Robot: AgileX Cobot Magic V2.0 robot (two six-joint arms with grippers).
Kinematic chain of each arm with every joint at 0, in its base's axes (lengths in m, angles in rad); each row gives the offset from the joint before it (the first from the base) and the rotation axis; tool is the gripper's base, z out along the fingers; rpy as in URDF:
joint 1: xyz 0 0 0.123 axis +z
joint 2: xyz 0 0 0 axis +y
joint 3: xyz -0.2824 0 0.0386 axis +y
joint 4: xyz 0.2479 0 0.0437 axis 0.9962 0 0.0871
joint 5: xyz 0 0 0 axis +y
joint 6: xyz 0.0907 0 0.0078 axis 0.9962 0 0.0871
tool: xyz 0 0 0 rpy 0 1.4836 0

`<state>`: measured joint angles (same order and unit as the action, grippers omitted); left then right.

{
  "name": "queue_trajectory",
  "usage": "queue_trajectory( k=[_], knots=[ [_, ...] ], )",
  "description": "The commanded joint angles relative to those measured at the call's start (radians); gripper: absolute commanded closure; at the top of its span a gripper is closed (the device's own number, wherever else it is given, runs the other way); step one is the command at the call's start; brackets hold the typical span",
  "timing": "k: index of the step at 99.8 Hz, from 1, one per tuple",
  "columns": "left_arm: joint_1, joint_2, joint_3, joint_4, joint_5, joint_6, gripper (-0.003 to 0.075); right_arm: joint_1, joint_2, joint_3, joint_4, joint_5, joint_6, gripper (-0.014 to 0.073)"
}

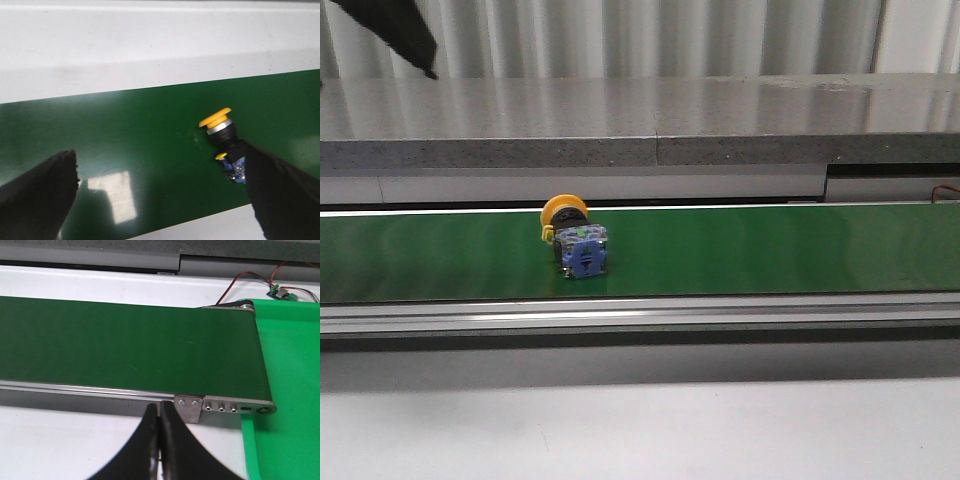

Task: Move button from right to left
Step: 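Lower the open left gripper over the button on the belt, then close the left gripper on the button and lift it off the belt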

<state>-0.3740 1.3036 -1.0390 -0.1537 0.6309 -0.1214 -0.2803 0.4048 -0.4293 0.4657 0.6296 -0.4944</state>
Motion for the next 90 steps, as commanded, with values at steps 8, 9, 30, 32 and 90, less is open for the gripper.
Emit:
queue_trajectory(
  k=[8,9,30,32,90],
  knots=[
    [-0.069,0.072,-0.081,0.010,-0.064,-0.025,0.0082,-0.001,0.002,-0.025,0.026,-0.057,-0.007,0.0661],
    [-0.073,0.079,-0.084,0.010,-0.064,-0.025,0.0082,-0.001,0.002,-0.025,0.026,-0.057,-0.007,0.0661],
    [-0.106,0.169,-0.097,0.010,-0.072,-0.027,0.0082,-0.001,0.002,-0.025,0.026,-0.057,-0.007,0.0661],
    [-0.108,0.174,-0.097,0.010,-0.075,-0.027,0.0082,-0.001,0.002,-0.025,0.026,-0.057,-0.007,0.0661],
    [-0.138,0.294,-0.097,0.017,-0.114,-0.034,0.0082,-0.001,0.002,-0.025,0.026,-0.057,-0.007,0.0661]
  ],
)
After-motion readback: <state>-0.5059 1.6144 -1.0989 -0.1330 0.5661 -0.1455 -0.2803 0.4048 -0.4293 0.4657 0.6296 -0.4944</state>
